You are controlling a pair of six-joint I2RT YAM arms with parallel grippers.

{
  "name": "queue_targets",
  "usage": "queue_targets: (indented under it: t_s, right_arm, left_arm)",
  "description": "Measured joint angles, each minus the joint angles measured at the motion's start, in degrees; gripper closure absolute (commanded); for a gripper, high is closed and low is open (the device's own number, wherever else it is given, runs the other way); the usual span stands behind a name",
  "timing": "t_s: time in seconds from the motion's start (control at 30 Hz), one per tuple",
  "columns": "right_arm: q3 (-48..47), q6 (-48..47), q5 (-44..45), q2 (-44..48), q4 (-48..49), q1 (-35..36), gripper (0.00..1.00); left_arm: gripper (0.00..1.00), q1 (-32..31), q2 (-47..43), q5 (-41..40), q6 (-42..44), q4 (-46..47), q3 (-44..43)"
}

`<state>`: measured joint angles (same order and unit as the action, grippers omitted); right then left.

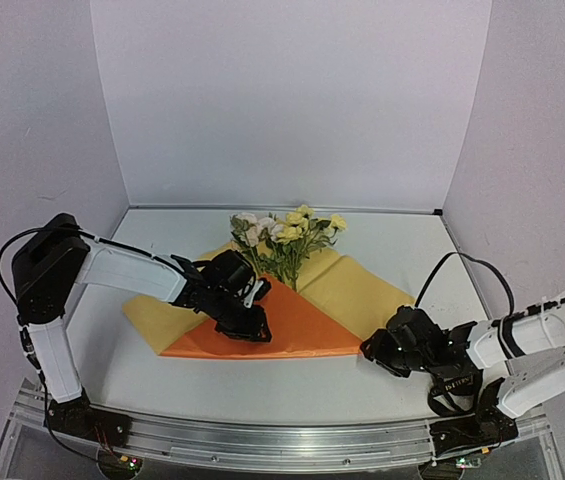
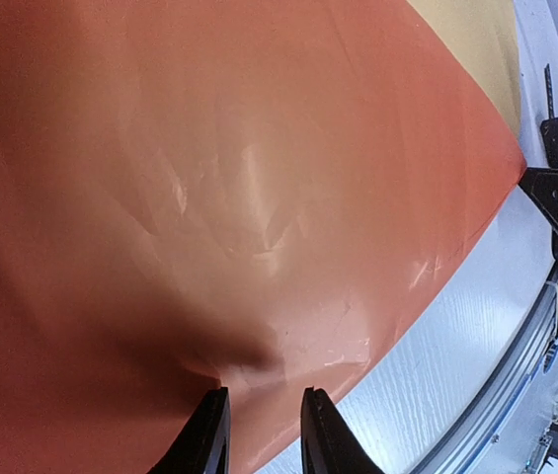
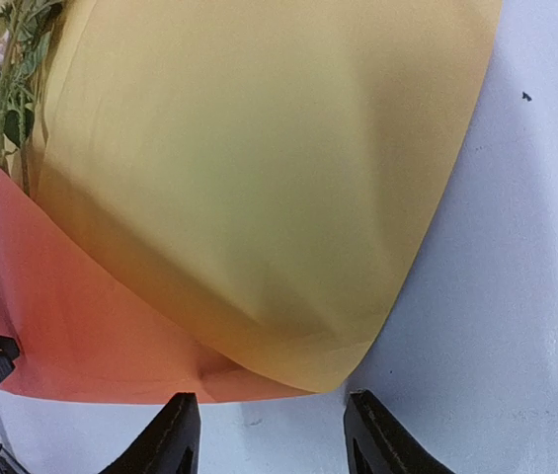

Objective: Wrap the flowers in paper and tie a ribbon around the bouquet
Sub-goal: Pick up the one-fourth-folded wrapping paper from the center of the board.

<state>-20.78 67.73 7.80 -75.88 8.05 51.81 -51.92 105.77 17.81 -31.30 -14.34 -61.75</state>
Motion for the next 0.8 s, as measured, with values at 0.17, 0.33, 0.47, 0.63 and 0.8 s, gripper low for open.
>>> queue_targets:
  t_s: [0.17, 0.33, 0.47, 0.63, 0.8]
  right_arm:
    - [1.35, 1.29, 1.82, -0.20, 2.74, 0.56, 0.54]
    - [2.28, 2.05, 2.96, -1.09, 5.76, 0.66, 0.61]
    - [2.58, 2.37, 3.31, -1.52, 6.58, 0.66, 0.70]
    - [2.93, 2.59, 3.32, -1.70, 6.77, 0.66, 0.81]
    - [3.24, 1.89, 3.44, -1.70, 6.35, 0.66, 0.90]
  left_arm:
    - [0.73, -0.04, 1.08, 0.06, 0.04, 0.04, -0.20]
    - [0.73, -0.04, 2.22, 0.08, 0.06, 0.02, -1.18]
    - [0.73, -0.04, 2.43, 0.14, 0.06, 0.01, -1.36]
    - [0.73, -0.04, 2.83, 0.28, 0.08, 0.04, -2.00]
    - [0.73, -0.24, 3.16, 0.51, 0.58, 0.01, -2.02]
